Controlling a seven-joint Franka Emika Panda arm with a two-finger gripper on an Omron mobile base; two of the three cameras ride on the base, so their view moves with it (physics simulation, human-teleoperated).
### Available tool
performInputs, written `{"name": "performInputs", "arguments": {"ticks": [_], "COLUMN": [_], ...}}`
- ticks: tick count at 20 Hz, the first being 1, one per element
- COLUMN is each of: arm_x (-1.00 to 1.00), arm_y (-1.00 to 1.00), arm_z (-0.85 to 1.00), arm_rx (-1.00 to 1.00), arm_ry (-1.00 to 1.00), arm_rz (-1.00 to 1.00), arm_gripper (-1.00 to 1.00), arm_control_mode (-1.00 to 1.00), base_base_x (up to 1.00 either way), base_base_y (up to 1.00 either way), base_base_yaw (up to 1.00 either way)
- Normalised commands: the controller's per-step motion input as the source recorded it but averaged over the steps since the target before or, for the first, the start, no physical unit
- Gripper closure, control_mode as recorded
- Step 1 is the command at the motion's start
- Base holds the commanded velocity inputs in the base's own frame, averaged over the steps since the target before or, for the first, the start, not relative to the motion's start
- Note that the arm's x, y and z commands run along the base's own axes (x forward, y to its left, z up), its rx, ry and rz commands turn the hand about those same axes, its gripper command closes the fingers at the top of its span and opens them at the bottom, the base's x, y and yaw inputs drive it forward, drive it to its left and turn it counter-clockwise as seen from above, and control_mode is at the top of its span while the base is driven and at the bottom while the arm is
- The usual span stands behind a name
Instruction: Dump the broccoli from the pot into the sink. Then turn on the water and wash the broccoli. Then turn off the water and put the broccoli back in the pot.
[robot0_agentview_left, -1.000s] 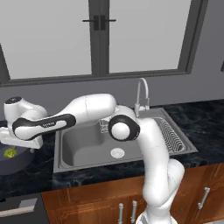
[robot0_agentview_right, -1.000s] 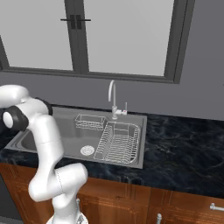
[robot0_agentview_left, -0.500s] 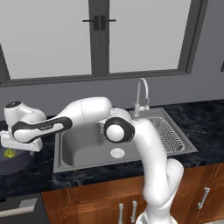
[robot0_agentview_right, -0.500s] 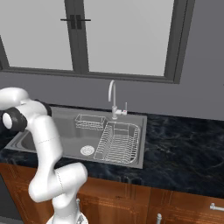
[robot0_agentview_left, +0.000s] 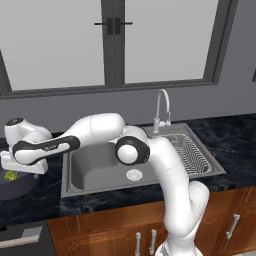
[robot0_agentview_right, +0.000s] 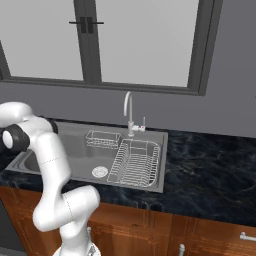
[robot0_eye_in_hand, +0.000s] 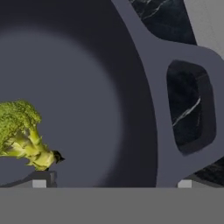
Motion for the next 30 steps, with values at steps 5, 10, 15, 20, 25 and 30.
{"name": "performInputs", "arguments": {"ticks": [5,10,15,20,25,30], "arm_x": [-0.01,0.0,0.0,-0.01,-0.19,-0.27], "arm_y": [0.07,0.16,0.06,0.0,-0.02,-0.46], "arm_z": [-0.5,-0.41,-0.57,-0.68,-0.4,-0.2], "arm_rx": [-0.04,-0.06,-0.03,-0.02,-0.04,0.0], "arm_ry": [0.0,0.02,0.0,0.0,0.0,-0.16], "arm_rz": [-0.04,-0.02,-0.03,-0.05,-0.01,-0.01], "arm_gripper": [-1.0,1.0,1.0,1.0,1.0,1.0], "arm_control_mode": [-1.0,-1.0,-1.0,-1.0,-1.0,-1.0], "base_base_x": [0.0,0.0,0.0,0.0,0.0,0.0], "base_base_y": [0.0,0.0,0.0,0.0,0.0,0.0], "base_base_yaw": [0.0,0.0,0.0,0.0,0.0,0.0]}}
